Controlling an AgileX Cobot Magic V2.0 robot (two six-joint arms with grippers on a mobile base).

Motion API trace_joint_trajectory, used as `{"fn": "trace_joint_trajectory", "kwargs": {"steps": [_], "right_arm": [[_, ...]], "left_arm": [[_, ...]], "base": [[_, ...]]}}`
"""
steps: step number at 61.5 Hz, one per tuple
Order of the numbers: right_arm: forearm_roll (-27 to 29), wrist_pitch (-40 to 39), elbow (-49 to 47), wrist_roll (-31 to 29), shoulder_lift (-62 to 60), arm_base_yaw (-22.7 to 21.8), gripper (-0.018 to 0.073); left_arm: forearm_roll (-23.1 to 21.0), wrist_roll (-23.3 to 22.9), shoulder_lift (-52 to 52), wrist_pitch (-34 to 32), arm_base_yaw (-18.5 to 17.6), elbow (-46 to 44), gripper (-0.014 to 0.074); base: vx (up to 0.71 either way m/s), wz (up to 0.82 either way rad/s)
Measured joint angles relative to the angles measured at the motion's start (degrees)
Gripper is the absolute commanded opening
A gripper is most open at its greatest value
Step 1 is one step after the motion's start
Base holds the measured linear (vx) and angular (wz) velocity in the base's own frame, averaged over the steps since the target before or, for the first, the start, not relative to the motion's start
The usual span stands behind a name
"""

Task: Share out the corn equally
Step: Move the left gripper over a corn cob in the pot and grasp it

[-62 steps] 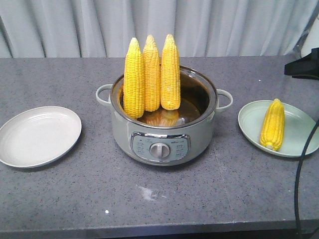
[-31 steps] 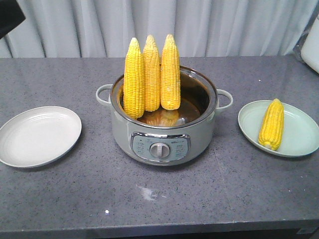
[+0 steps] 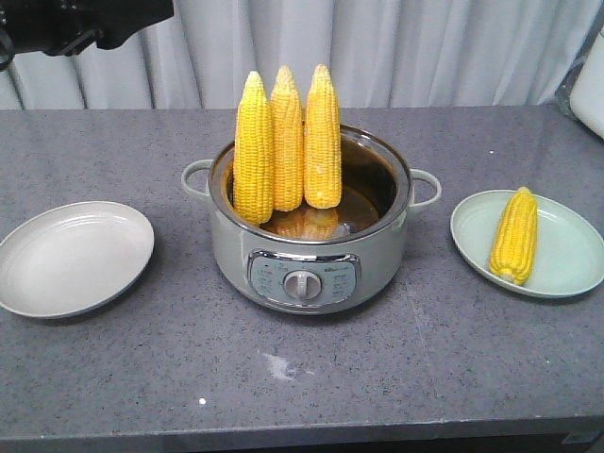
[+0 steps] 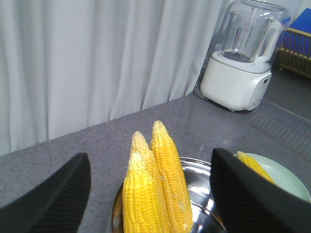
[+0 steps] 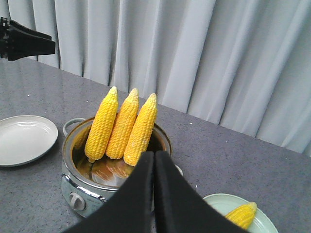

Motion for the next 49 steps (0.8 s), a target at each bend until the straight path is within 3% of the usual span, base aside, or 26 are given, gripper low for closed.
{"fn": "trace_joint_trajectory", "kwargs": {"steps": [21,49], "right_arm": [[-1.1,0.1,7.2,0.4,0.0,0.0,-0.0004],[-1.3,0.0,8.4,0.0,0.0,0.0,-0.0004]], "left_arm": [[-0.1,-0.7,13.9,0.7,-4.3,-13.4,0.0556],[-1.4,-0.8,22.1,-3.1,-7.5,-14.1,0.0559]], "base": [[0.0,0.0],[0.0,0.0]]}}
